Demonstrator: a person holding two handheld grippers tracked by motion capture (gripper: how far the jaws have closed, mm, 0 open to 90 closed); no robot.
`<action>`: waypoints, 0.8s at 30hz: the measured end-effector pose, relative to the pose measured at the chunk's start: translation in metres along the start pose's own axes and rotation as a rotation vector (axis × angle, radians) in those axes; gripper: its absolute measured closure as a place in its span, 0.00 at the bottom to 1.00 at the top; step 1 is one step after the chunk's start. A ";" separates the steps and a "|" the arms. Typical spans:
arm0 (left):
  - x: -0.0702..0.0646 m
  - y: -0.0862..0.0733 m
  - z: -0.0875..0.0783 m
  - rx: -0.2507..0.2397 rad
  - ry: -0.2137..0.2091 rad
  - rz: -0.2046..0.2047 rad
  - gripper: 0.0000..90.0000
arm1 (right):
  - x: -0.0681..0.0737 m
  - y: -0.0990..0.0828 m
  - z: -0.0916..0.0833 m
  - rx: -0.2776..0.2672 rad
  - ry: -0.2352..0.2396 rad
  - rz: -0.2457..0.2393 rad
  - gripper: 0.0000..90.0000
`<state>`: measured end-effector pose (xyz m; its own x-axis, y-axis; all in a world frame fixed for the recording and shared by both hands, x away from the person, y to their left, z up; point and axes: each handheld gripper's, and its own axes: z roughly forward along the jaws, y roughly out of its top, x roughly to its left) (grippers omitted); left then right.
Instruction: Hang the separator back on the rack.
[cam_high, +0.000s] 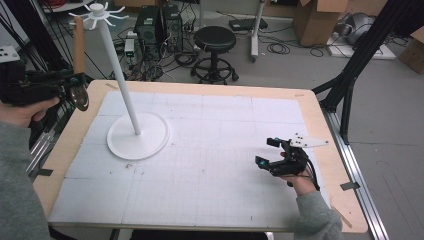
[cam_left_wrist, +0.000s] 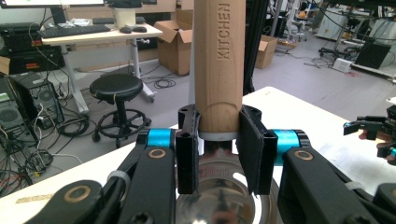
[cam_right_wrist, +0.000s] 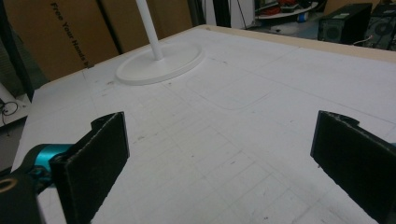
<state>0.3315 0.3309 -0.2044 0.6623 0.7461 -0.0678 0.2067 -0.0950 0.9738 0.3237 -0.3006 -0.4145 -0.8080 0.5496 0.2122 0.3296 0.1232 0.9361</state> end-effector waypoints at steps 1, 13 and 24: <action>0.000 0.000 0.001 -0.001 0.000 -0.001 0.77 | 0.000 0.000 0.000 0.000 0.000 -0.003 0.04; -0.001 -0.004 0.016 0.021 0.003 -0.020 0.77 | 0.002 0.000 0.000 0.000 -0.001 -0.013 0.04; -0.008 -0.020 0.019 -0.031 -0.003 0.027 0.44 | 0.002 0.001 -0.001 -0.002 -0.001 -0.015 0.04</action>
<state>0.3363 0.3143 -0.2274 0.6698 0.7413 -0.0417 0.1658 -0.0946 0.9816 0.3221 -0.3008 -0.4132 -0.8125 0.5485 0.1975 0.3159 0.1295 0.9399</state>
